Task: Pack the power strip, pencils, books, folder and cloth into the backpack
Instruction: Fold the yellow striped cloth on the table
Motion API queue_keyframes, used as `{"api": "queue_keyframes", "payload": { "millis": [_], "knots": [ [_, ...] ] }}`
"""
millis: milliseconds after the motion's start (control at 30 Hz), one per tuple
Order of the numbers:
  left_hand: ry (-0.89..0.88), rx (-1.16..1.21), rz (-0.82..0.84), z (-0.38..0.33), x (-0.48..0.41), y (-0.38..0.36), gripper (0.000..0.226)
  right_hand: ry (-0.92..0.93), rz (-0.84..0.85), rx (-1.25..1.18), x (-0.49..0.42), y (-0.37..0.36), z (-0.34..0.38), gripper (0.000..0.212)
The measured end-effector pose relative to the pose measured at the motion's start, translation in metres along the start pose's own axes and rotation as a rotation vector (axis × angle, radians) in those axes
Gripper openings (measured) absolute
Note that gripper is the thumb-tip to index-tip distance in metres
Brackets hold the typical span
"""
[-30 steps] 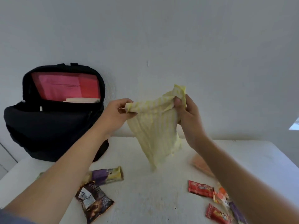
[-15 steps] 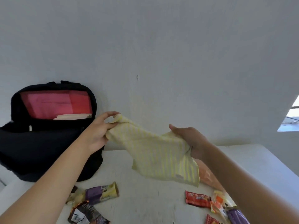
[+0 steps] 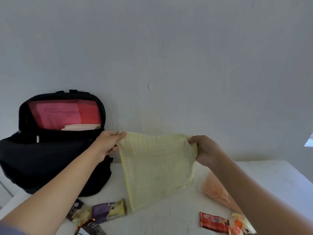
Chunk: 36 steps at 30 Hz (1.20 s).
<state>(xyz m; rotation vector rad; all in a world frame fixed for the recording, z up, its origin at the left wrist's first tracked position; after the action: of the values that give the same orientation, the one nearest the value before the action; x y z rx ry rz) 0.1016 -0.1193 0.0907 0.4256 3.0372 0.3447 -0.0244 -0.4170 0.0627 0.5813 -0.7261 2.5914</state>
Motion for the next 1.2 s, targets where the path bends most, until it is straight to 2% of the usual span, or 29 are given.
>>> {"api": "queue_keyframes", "payload": {
  "millis": [100, 167, 233, 367, 467, 533, 600, 633, 733, 800, 867, 1000, 1100, 1133, 1200],
  "knots": [
    [-0.188, 0.099, -0.152, -0.036, -0.014, 0.012, 0.009, 0.169, -0.021, -0.076, -0.003, -0.006, 0.030, 0.033],
    [-0.330, 0.162, -0.178, -0.067, -0.011, 0.016, 0.021, 0.279, 0.036, -0.079, 0.003, -0.013, 0.046, 0.033],
    [-0.409, 0.220, -0.127, -0.081, 0.005, 0.011, 0.037, 0.341, 0.122, -0.070, 0.010, -0.018, 0.050, 0.023],
    [-0.312, 0.088, -0.002, -0.040, 0.049, -0.012, 0.052, 0.233, 0.224, -0.021, 0.020, 0.002, 0.004, 0.003],
    [-0.119, -0.049, 0.181, 0.028, 0.083, -0.027, 0.055, 0.116, 0.013, 0.343, 0.016, 0.045, -0.058, 0.024],
    [0.007, -0.184, 0.311, 0.073, 0.107, -0.035, 0.050, 0.104, -0.107, 0.573, 0.019, 0.071, -0.099, 0.018],
    [0.088, -0.277, 0.386, 0.107, 0.131, -0.043, 0.039, 0.108, -0.139, 0.758, 0.026, 0.087, -0.127, 0.013],
    [0.104, -0.295, 0.387, 0.116, 0.139, -0.045, 0.038, 0.123, -0.141, 0.796, 0.030, 0.091, -0.134, 0.012],
    [0.102, -0.382, 0.291, 0.126, 0.152, -0.045, 0.037, 0.176, -0.109, 0.877, 0.046, 0.091, -0.135, 0.030],
    [0.060, -0.483, 0.228, 0.124, 0.150, -0.040, 0.034, 0.205, -0.087, 1.064, 0.053, 0.089, -0.136, 0.042],
    [0.043, -0.621, 0.263, 0.123, 0.149, -0.039, 0.033, 0.216, -0.087, 1.250, 0.054, 0.090, -0.142, 0.054],
    [0.091, -0.867, 0.410, 0.129, 0.158, -0.046, 0.046, 0.214, 0.000, 1.300, 0.061, 0.092, -0.160, 0.066],
    [0.111, -0.889, 0.464, 0.130, 0.164, -0.051, 0.046, 0.167, 0.138, 1.244, 0.069, 0.089, -0.170, 0.069],
    [0.100, -0.871, 0.454, 0.131, 0.165, -0.052, 0.043, 0.151, 0.160, 1.203, 0.069, 0.088, -0.172, 0.068],
    [0.061, -0.818, 0.394, 0.130, 0.163, -0.053, 0.027, 0.140, 0.098, 1.083, 0.064, 0.092, -0.170, 0.060]
  ]
}}
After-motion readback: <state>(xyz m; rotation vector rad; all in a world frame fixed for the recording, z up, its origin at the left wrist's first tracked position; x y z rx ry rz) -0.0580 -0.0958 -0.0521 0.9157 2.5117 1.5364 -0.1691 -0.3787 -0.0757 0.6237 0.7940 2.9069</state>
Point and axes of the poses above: each hand's wrist, its own x-axis away from the middle knuckle, its own y-axis out of the back of the hand, z = x × y, the point moved 6 cm from there along -x, towards the middle knuckle, and after that the axes turned 10 degrees about -y, right-handed, at the moved point
